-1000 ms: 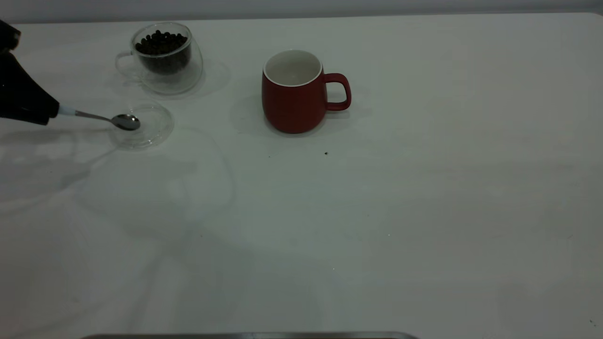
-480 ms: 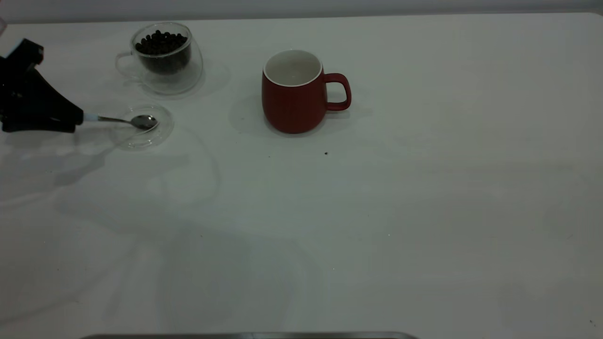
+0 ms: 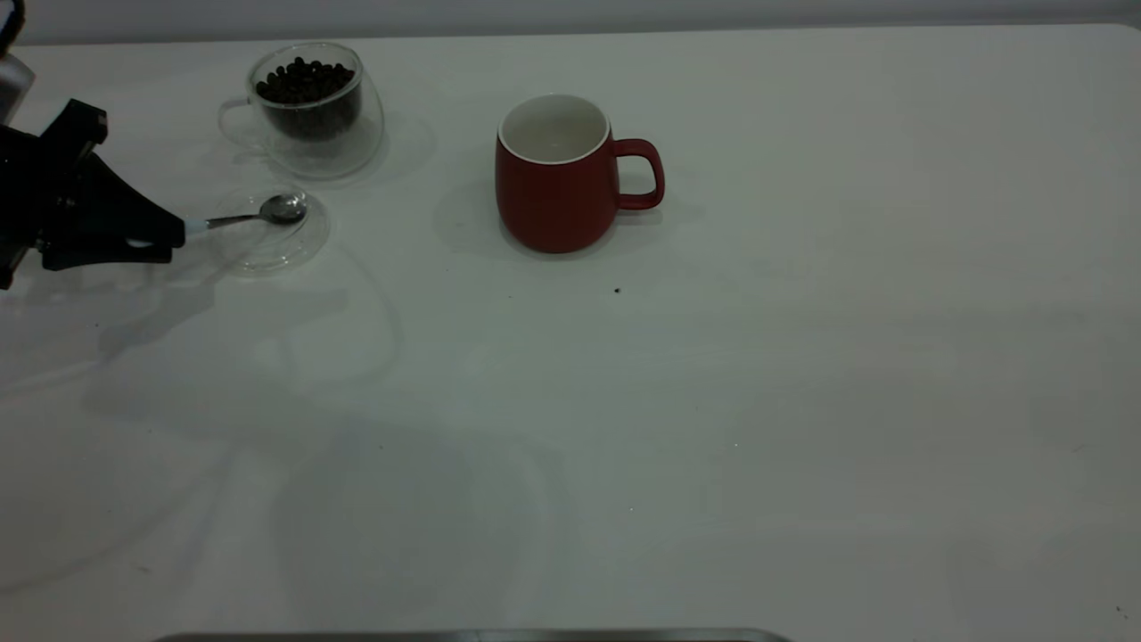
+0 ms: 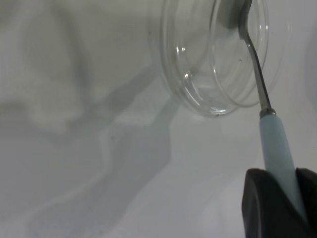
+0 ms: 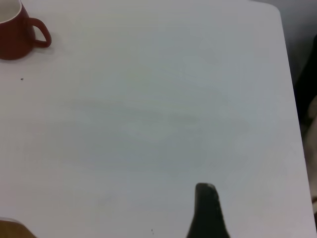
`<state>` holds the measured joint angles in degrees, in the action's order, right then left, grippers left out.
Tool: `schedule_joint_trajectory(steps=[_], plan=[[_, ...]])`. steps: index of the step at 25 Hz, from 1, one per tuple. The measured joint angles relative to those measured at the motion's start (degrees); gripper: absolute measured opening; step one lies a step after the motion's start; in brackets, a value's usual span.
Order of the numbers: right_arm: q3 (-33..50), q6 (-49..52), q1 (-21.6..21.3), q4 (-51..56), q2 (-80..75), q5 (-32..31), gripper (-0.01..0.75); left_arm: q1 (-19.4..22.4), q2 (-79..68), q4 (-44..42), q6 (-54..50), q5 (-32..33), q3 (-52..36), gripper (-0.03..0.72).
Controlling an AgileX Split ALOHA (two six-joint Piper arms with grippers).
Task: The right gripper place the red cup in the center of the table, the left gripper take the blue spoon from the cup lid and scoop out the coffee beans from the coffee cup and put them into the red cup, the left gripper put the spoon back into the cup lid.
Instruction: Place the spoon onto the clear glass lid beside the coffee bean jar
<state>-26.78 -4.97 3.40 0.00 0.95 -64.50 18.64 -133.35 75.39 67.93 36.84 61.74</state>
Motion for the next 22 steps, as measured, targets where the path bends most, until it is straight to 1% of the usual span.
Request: schedule_joint_trajectory(steps=[6, 9, 11, 15, 17, 20, 22], plan=[[0.0, 0.0, 0.0, 0.0, 0.0, 0.0, 0.583, 0.0, -0.07, 0.11, 0.12, -0.04, 0.0, 0.125], [0.0, 0.0, 0.0, 0.0, 0.0, 0.0, 0.583, 0.0, -0.07, 0.11, 0.14, -0.32, 0.0, 0.15], [0.0, 0.0, 0.0, 0.0, 0.0, 0.0, 0.583, 0.0, -0.17, 0.11, 0.02, -0.78, 0.0, 0.189], [0.0, 0.0, 0.0, 0.0, 0.0, 0.0, 0.583, 0.0, -0.36, 0.11, -0.1, -0.84, 0.0, 0.303], [0.0, 0.0, 0.0, 0.0, 0.0, 0.0, 0.583, 0.0, -0.42, 0.11, -0.29, -0.84, 0.0, 0.346], [0.0, 0.0, 0.0, 0.0, 0.0, 0.0, 0.583, 0.0, -0.42, -0.33, -1.55, -0.84, 0.0, 0.38], [0.0, 0.0, 0.0, 0.0, 0.0, 0.0, 0.583, 0.0, -0.42, -1.69, -2.06, -0.84, 0.0, 0.389]])
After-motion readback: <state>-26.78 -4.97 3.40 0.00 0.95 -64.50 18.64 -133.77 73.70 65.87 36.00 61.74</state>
